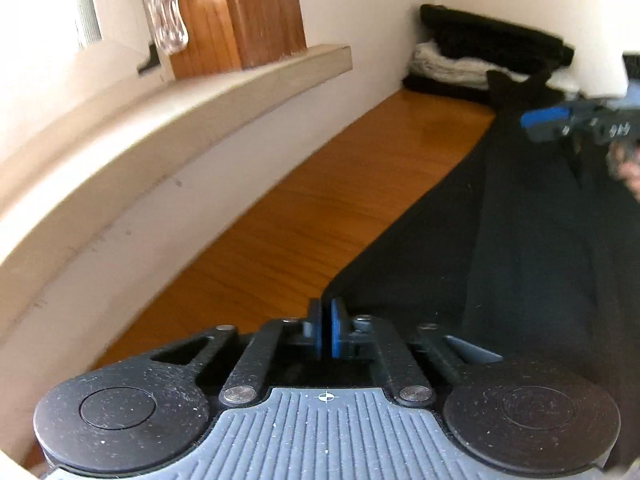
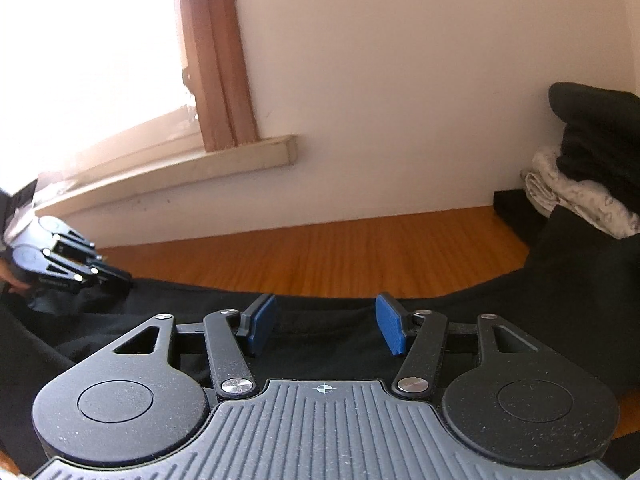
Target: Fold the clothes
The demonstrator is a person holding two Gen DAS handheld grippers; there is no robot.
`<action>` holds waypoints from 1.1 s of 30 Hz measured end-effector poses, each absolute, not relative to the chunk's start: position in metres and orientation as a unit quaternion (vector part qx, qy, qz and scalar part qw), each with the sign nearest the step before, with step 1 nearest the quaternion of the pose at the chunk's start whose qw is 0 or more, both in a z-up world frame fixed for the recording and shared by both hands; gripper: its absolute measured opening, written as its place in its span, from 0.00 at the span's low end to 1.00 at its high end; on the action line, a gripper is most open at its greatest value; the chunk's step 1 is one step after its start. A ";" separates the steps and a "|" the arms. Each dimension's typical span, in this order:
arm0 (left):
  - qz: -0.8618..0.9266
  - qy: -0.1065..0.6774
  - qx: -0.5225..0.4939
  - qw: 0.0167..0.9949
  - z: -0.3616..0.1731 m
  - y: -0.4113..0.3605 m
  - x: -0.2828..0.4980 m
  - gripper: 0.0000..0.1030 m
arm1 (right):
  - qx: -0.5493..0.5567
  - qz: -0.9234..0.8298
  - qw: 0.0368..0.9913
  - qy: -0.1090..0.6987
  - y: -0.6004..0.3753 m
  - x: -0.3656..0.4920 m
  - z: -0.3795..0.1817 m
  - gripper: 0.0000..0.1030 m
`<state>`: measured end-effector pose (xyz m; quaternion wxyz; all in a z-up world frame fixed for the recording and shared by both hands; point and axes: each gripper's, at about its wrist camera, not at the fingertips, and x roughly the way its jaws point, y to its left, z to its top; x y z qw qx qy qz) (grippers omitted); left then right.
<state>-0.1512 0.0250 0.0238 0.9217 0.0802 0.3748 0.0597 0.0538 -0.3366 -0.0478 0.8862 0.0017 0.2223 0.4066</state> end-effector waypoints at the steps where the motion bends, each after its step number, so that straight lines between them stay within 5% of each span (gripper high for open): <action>1: 0.077 0.369 0.095 0.921 0.027 0.023 -0.154 0.03 | 0.005 0.408 0.886 0.219 -0.339 0.053 -0.047 0.54; 6: 0.186 0.283 0.095 0.936 0.076 0.052 -0.197 0.03 | 0.024 0.409 0.891 0.197 -0.347 0.050 -0.044 0.54; 9: 0.194 0.295 0.094 0.931 0.081 0.061 -0.209 0.06 | 0.025 0.409 0.887 0.212 -0.345 0.055 -0.045 0.54; 11: 0.195 0.307 0.094 0.927 0.074 0.059 -0.211 0.16 | 0.023 0.408 0.886 0.220 -0.344 0.057 -0.045 0.54; 13: 0.189 0.303 0.086 0.930 0.071 0.055 -0.214 0.38 | 0.021 0.406 0.887 0.221 -0.343 0.057 -0.046 0.54; 15: 0.178 0.296 0.077 0.935 0.070 0.049 -0.214 0.45 | 0.019 0.404 0.887 0.223 -0.342 0.057 -0.046 0.54; 33: 0.089 0.346 0.044 0.933 0.022 0.013 -0.148 0.46 | 0.026 0.381 0.897 0.221 -0.346 0.058 -0.046 0.54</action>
